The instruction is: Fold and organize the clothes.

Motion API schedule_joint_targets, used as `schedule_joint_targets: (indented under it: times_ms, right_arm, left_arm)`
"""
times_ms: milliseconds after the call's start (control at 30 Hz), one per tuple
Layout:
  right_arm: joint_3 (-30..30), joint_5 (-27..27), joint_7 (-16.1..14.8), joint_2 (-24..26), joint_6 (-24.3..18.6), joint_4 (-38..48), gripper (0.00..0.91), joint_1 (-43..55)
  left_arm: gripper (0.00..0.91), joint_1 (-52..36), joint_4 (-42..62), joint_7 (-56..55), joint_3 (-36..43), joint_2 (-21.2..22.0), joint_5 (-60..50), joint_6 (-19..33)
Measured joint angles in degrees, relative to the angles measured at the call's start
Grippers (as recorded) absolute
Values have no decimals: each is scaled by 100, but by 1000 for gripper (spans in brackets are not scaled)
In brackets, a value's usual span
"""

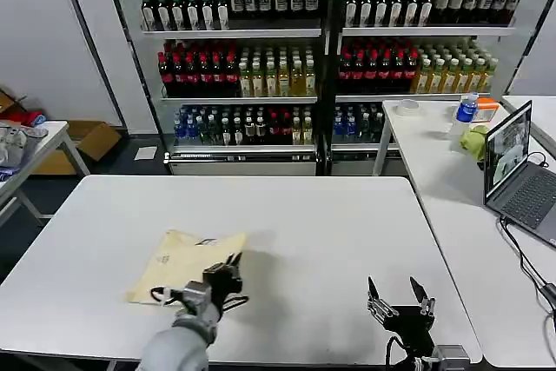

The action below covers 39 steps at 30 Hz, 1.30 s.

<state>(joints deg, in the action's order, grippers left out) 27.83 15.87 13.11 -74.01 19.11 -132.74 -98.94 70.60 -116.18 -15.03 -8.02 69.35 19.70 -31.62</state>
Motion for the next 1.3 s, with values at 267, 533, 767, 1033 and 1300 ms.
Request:
schedule_joint_targets:
  times_ms: [267,533,767,1033,1300]
  right_arm:
    - [-16,-8,17,-44,6,16,907,61]
    - [-43,-64,-63,-54,-116,24,907,140]
    - [-146,-171,-151,-101,-362,114,907,272]
    - [-486,-107,-78,-259,-349,325,907,610]
    - [-1098,570,204,-715,-4,848,907,1405]
  left_arm:
    - [907,-531,443,-32,500,469,298,143]
    - [907,-662,506,-43,639,747,814,593]
    - [907,-425,160,-5,292,567,1055,1028]
    - [907,314,-170,168,-943,-135,907,1372]
    - [907,1034,-438,215,-2034,-490,851,1494]
